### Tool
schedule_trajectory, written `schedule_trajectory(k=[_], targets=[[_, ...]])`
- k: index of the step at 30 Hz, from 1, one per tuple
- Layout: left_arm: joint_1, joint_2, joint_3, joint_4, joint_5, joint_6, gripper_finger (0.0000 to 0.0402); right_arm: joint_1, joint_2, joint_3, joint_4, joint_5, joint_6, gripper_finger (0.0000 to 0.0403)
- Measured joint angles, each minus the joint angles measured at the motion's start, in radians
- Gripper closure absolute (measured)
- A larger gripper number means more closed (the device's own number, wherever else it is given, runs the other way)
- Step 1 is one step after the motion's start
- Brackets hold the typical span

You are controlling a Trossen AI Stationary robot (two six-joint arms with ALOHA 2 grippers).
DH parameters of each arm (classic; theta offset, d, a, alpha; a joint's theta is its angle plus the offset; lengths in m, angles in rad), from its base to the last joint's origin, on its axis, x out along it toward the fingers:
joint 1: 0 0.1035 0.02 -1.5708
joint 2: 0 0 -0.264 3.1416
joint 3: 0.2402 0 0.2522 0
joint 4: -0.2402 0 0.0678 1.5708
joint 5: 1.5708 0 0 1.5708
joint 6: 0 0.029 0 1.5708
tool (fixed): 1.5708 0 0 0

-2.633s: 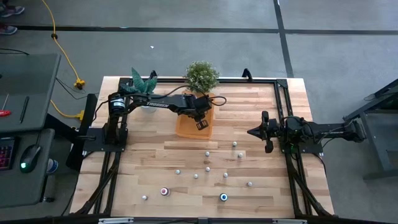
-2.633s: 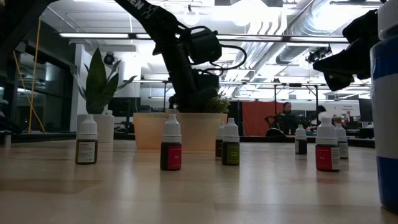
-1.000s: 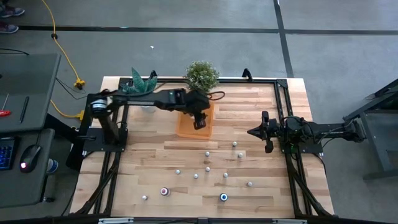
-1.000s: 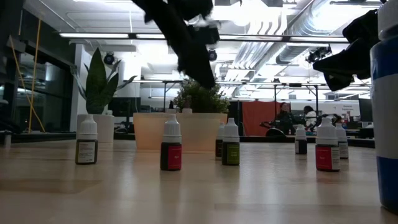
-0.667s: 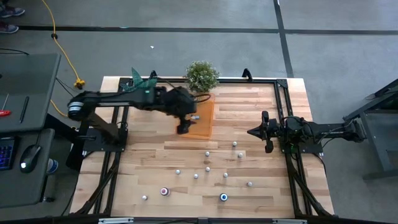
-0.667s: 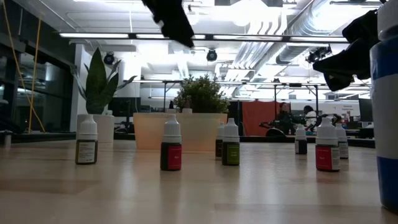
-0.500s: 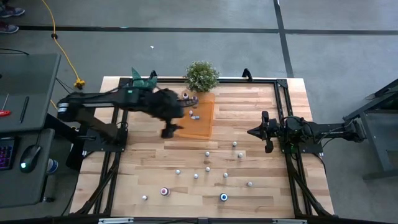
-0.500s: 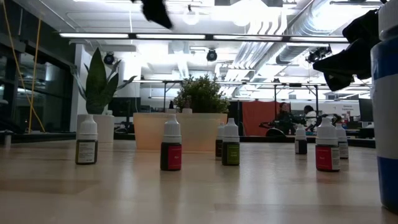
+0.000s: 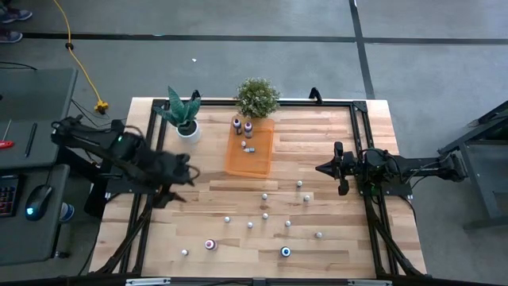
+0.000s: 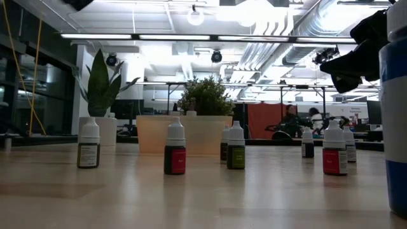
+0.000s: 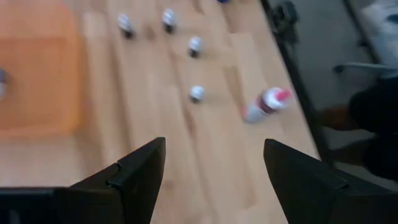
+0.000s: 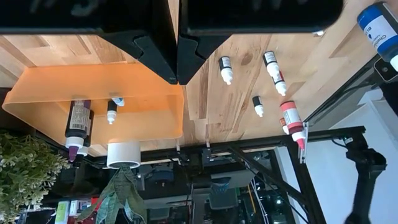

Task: Pick & Place food coloring
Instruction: Put the large pink food coloring bottle into the orange bin

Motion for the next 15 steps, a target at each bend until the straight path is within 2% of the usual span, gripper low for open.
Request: schedule_trajectory(k=[6, 10, 15], targets=[[-0.173, -0.114, -0.237, 0.16, -0.074, -0.158, 0.0134, 0.0, 0.0, 0.0, 0.0, 0.0, 0.0, 0.0402], [-0.249, -0.121, -0.329, 0.288, -0.077, -0.151, 0.0134, 0.0, 0.0, 0.0, 0.0, 0.0, 0.0, 0.0402], [-0.292, -0.09, -0.392, 0.419, -0.079, -0.099, 0.0133, 0.0, 0.0, 0.0, 0.0, 0.0, 0.0, 0.0402]])
